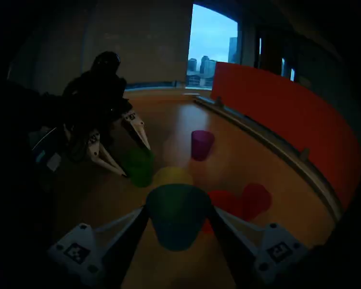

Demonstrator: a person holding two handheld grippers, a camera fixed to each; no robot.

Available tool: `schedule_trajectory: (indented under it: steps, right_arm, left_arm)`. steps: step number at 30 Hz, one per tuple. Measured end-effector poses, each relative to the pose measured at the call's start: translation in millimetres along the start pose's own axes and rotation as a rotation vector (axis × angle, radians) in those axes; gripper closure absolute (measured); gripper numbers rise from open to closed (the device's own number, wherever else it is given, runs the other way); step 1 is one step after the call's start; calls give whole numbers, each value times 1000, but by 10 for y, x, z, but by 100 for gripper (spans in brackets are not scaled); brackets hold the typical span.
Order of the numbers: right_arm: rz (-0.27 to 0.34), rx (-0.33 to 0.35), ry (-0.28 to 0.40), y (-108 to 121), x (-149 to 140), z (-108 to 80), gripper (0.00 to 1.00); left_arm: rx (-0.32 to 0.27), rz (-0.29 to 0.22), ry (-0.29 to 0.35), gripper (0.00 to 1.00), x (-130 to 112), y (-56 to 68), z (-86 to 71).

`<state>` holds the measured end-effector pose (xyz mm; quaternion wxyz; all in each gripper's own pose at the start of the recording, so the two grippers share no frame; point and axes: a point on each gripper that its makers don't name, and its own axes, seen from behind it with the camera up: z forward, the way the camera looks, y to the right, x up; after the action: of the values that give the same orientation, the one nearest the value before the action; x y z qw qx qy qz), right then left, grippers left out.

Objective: Pour water

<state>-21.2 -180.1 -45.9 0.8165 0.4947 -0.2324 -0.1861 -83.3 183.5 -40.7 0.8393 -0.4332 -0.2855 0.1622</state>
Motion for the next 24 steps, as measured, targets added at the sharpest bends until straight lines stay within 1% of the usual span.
schedule_trajectory:
  steps: [9,13,24]
  right_arm:
    - [10,8,-11,-17,-104,88,3]
    - [15,13,-18,-38,-169,130,3]
    - [33,24,-40,-62,-315,223,2]
  left_arm:
    - [24,16,-7,9,-33,-46,-94]
    - [29,12,-22,9,-77,-43,-124]
    - [34,-1,-19,8,-83,-33,-226]
